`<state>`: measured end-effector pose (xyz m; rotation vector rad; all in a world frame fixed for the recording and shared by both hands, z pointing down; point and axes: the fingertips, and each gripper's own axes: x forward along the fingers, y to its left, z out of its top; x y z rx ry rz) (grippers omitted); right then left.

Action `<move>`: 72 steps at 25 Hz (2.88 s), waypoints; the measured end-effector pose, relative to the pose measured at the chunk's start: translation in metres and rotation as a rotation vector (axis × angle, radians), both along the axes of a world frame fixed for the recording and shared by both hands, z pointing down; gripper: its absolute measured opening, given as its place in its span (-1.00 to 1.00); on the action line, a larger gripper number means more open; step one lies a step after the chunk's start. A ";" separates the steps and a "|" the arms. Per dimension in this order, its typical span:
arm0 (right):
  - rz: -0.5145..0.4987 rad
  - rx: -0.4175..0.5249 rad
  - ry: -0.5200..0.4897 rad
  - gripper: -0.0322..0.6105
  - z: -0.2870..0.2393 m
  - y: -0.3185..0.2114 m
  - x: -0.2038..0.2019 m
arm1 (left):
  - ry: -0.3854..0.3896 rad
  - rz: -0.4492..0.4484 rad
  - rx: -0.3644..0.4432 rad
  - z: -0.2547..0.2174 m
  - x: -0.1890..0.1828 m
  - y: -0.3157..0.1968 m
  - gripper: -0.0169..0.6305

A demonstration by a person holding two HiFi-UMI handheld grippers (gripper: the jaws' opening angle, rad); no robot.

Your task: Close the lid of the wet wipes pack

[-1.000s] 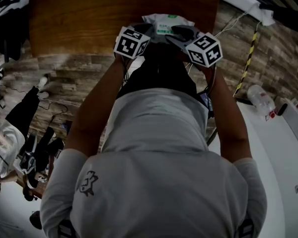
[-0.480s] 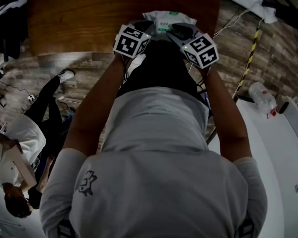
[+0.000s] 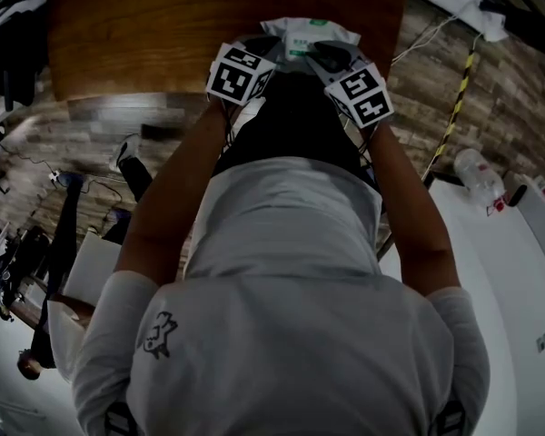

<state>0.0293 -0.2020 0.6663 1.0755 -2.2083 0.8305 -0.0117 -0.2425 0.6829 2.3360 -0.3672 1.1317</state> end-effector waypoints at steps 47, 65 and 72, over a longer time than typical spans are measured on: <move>0.141 0.078 -0.006 -0.69 -0.083 -0.008 0.026 | 0.063 0.006 0.098 -0.077 -0.005 0.004 -0.92; 0.214 0.339 0.001 -0.78 -0.234 0.032 0.042 | 0.300 -0.035 0.341 -0.248 -0.035 -0.001 -0.92; 0.269 0.428 -0.024 -0.78 -0.285 0.051 0.046 | 0.422 -0.030 0.426 -0.315 -0.045 0.016 -0.92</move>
